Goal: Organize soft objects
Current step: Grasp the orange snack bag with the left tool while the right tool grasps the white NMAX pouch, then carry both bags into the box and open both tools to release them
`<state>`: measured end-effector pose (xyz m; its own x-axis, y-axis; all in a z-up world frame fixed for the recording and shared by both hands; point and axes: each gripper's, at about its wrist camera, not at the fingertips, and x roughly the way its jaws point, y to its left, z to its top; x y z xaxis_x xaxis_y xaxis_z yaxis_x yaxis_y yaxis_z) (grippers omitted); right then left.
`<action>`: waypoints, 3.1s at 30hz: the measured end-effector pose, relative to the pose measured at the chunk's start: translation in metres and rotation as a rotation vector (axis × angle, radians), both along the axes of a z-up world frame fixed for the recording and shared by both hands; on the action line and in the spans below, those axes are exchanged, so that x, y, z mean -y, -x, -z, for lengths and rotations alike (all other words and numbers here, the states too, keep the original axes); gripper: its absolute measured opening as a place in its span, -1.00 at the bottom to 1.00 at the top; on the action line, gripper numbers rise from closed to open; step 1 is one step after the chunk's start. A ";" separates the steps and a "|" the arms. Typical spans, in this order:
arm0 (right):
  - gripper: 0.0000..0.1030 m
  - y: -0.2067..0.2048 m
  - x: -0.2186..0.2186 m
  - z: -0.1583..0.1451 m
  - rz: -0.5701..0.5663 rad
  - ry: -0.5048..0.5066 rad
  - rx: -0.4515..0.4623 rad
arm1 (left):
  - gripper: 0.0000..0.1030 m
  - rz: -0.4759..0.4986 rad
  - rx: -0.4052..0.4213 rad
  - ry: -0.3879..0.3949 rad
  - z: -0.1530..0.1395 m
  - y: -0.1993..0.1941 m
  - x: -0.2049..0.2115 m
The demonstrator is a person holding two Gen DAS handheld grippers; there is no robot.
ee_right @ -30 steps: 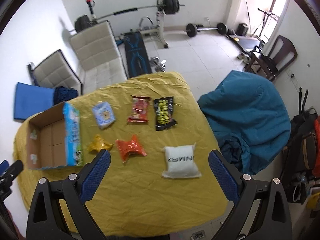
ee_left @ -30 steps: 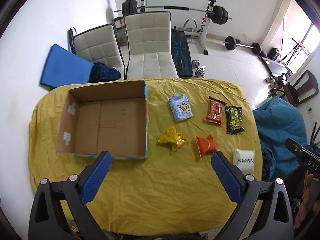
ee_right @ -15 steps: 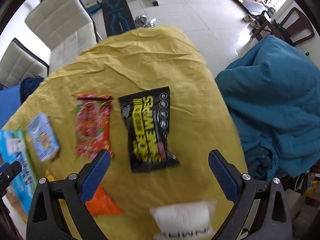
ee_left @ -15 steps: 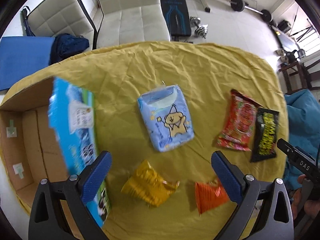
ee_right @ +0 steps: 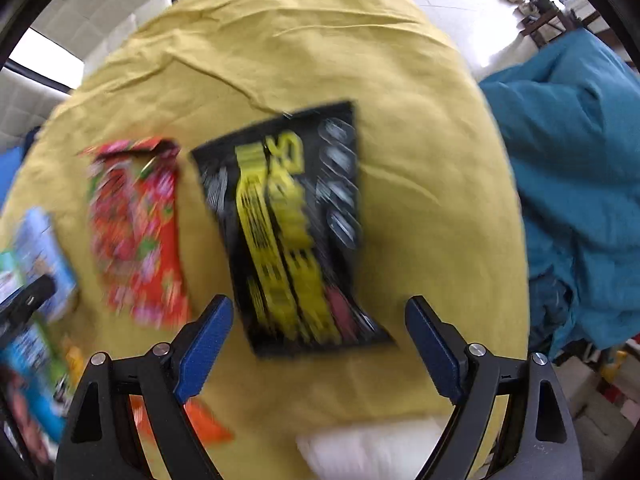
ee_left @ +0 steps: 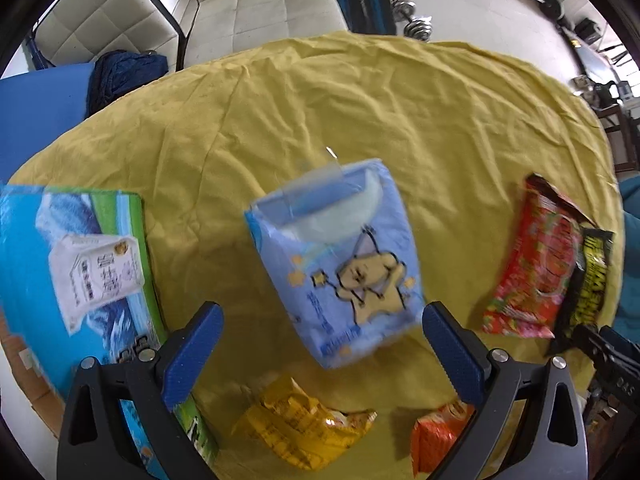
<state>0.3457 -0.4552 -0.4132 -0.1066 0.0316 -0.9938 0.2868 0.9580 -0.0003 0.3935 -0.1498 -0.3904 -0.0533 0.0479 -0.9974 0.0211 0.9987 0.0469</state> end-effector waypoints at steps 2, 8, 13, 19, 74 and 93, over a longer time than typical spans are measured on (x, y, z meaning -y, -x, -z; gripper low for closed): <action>0.75 0.022 0.008 -0.015 -0.025 0.032 -0.002 | 0.98 0.010 0.024 0.026 -0.013 0.013 0.000; 0.92 0.102 0.023 -0.036 -0.014 0.023 -0.032 | 0.98 0.075 0.044 0.075 -0.051 0.061 0.018; 1.00 0.159 0.011 -0.005 0.017 -0.053 -0.097 | 0.98 0.116 -0.004 0.100 -0.054 0.091 0.042; 0.92 0.177 0.013 0.036 0.102 0.010 -0.102 | 0.98 0.194 -0.081 0.049 -0.031 0.113 0.073; 0.31 0.085 -0.273 -0.219 -0.249 -0.213 0.292 | 0.12 -0.080 0.266 0.344 -0.204 0.104 -0.156; 0.31 -0.045 -0.495 -0.085 -0.371 -0.192 0.122 | 0.13 -0.139 0.077 0.401 -0.076 0.007 -0.360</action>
<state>0.3908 0.0402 -0.3281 -0.0280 0.1987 -0.9797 -0.0906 0.9755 0.2005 0.3866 0.2100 -0.3149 0.0431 -0.3470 -0.9369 -0.1035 0.9311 -0.3496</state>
